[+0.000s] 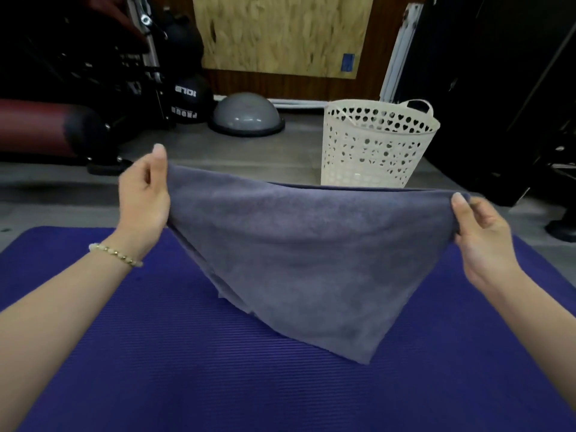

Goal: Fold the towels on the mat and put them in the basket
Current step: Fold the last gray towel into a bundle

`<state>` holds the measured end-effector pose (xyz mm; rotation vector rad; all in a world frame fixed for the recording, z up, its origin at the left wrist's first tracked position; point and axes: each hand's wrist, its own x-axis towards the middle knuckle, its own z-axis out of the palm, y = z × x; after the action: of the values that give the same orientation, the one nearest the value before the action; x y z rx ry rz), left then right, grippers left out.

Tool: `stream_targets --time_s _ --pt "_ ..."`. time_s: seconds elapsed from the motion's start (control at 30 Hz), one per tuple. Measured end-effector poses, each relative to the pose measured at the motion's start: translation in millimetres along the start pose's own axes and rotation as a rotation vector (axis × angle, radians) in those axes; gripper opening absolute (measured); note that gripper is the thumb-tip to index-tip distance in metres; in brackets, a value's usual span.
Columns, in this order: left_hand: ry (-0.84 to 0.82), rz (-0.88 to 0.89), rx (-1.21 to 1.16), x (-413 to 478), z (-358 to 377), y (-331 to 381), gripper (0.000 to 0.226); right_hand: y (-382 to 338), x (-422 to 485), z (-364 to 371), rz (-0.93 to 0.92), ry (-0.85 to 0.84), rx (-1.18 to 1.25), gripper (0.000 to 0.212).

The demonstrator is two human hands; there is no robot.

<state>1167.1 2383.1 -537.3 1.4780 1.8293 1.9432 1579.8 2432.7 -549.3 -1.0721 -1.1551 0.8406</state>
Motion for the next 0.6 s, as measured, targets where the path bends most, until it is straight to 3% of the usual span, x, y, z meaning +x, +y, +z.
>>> stream_targets --time_s 0.1,0.17,0.27,0.4,0.47,0.6 --pt "-0.251 0.120 0.189 9.0 -13.5 3.7 0.033 -7.9 11.6 7.0 -0.041 0.035 -0.043 0.012" --pt "-0.499 0.033 0.234 11.3 -23.6 4.6 0.026 -11.7 18.2 9.7 -0.042 0.021 -0.102 0.015" --pt "-0.742 -0.189 0.235 9.7 -32.0 0.4 0.062 -11.3 24.4 12.7 0.004 -0.042 -0.152 0.015" --pt "-0.692 -0.545 -0.064 14.7 -29.3 -7.3 0.093 -5.3 28.3 18.9 0.159 -0.105 -0.094 0.019" --pt "-0.647 -0.636 -0.231 16.3 -23.1 -7.3 0.099 -3.0 32.8 22.2 0.216 -0.094 -0.048 0.020" --pt "-0.439 -0.651 -0.424 19.4 -2.0 4.6 0.040 -8.0 43.0 29.3 0.246 -0.065 0.017 0.023"
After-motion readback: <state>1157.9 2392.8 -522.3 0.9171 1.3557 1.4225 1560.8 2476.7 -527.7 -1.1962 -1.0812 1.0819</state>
